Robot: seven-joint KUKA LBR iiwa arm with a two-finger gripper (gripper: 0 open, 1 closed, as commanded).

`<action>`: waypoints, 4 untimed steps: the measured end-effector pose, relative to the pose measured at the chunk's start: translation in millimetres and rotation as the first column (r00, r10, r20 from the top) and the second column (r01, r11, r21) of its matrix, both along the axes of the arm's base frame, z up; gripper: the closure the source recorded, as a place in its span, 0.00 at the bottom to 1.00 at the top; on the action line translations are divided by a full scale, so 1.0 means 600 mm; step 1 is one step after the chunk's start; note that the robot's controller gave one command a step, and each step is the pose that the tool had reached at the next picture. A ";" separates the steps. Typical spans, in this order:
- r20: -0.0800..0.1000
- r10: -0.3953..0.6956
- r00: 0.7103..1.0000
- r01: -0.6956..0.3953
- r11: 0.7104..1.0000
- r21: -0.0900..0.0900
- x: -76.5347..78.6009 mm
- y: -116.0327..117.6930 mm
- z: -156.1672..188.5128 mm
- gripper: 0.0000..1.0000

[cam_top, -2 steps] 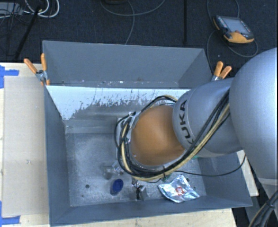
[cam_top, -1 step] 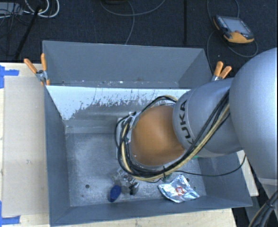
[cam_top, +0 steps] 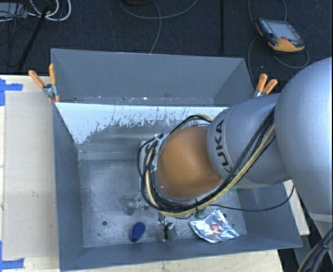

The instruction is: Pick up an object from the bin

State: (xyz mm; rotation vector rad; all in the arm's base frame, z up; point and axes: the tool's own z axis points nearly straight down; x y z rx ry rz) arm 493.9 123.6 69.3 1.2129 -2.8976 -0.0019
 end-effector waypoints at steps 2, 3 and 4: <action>0.009 -0.018 1.000 0.018 1.000 0.001 -0.036 0.054 0.003 1.00; 0.009 -0.022 1.000 0.022 1.000 0.003 -0.013 0.093 0.213 1.00; 0.006 0.292 0.957 -0.292 0.957 -0.002 0.003 -0.001 0.330 1.00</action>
Offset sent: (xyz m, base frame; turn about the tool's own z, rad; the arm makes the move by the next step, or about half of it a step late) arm -0.0239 0.0321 0.0007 0.0172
